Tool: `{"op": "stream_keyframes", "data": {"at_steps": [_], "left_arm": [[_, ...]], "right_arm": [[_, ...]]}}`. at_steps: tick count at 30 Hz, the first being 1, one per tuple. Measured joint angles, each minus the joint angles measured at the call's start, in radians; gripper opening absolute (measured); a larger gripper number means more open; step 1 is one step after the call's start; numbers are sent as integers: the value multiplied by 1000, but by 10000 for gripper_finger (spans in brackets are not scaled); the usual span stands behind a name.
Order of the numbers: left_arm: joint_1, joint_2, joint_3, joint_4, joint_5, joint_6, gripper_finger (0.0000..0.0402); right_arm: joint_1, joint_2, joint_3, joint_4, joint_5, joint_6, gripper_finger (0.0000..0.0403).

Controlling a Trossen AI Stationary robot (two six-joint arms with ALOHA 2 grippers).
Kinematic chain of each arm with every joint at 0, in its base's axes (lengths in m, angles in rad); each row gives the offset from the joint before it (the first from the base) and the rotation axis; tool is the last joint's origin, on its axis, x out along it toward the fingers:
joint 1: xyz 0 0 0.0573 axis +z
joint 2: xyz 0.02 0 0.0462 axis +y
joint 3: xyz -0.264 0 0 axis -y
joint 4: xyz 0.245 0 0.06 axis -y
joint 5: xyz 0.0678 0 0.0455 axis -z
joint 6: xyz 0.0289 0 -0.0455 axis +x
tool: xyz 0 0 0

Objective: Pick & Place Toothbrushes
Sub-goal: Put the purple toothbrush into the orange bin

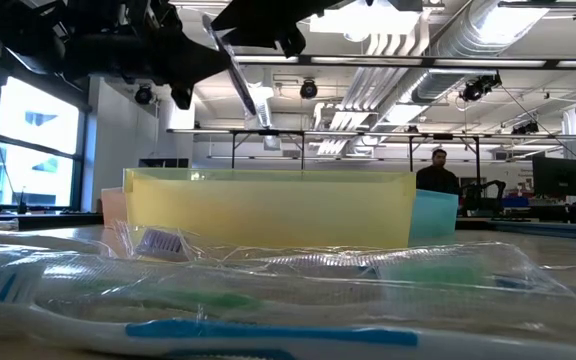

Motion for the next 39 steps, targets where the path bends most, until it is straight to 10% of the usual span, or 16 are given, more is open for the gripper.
{"op": "stream_keyframes", "data": {"at_steps": [18, 39], "left_arm": [[54, -48, 0, -35, -80, 5, 16], [376, -230, 1, -566, -254, -100, 16]], "right_arm": [[0, -145, 0, -292, 1, 55, 154], [0, -143, 0, -366, 1, 81, 128]]}}
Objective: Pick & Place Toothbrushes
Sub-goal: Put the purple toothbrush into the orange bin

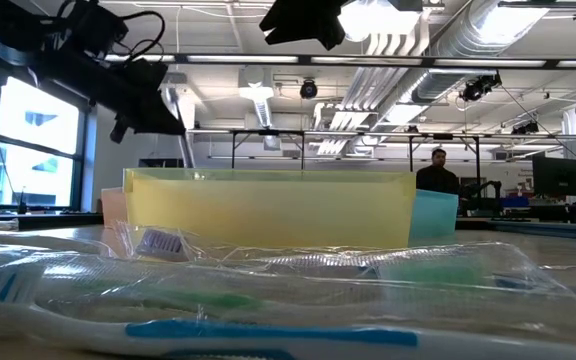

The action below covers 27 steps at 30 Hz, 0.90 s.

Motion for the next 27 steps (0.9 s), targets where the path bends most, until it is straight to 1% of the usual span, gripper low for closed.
{"op": "stream_keyframes", "data": {"at_steps": [5, 9, 19, 27], "left_arm": [[-3, 0, 0, -53, -6, -9, 16], [-3, 25, 0, -74, -7, -24, 16], [-3, 164, 0, -67, -6, -88, 16], [-3, 242, -1, -13, 35, -110, 16]], "right_arm": [[0, 0, 0, 0, 0, -2, 128], [0, 0, 0, 0, 0, -2, 128], [0, 0, 0, 0, 0, -2, 128], [0, 0, 0, 1, 0, -2, 128]]}}
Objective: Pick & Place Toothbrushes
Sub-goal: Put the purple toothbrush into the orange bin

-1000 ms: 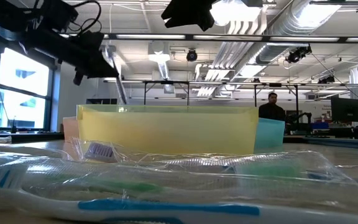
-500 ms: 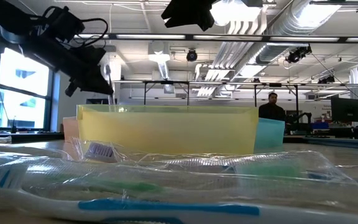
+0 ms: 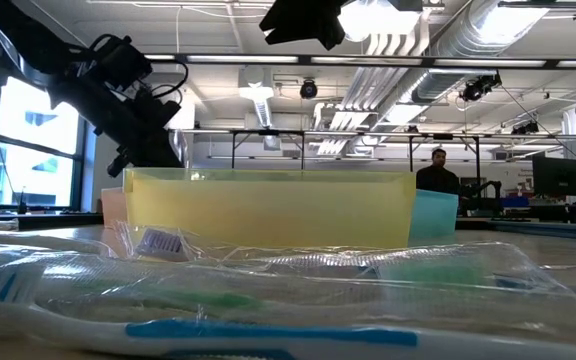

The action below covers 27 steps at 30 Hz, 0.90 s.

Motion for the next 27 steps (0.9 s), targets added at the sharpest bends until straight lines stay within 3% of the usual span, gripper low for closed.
{"op": "stream_keyframes", "data": {"at_steps": [9, 27], "left_arm": [[0, 37, 0, -4, 0, -5, 20], [0, 40, 0, -4, -46, 1, 115]], "right_arm": [[0, 0, 0, 0, 0, 0, 128], [0, 0, 0, 0, 0, 0, 128]]}}
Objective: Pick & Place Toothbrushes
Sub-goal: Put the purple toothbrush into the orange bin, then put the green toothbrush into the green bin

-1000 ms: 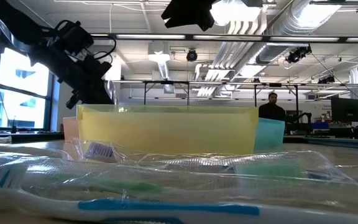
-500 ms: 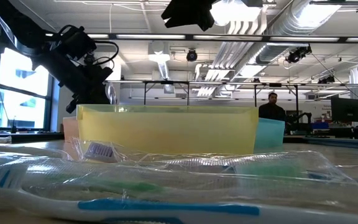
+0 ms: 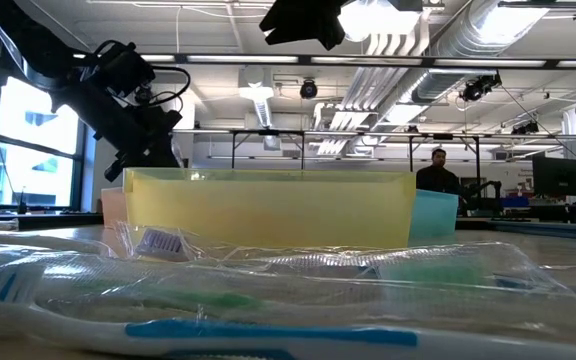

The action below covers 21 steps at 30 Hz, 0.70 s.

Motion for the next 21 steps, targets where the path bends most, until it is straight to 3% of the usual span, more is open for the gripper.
{"op": "stream_keyframes", "data": {"at_steps": [9, 21], "left_arm": [[0, 0, 0, 0, -1, 49, 147], [0, 0, 0, 6, -1, 56, 148]], "right_arm": [[0, 0, 0, 0, 0, 0, 128], [0, 0, 0, 0, 0, 0, 128]]}}
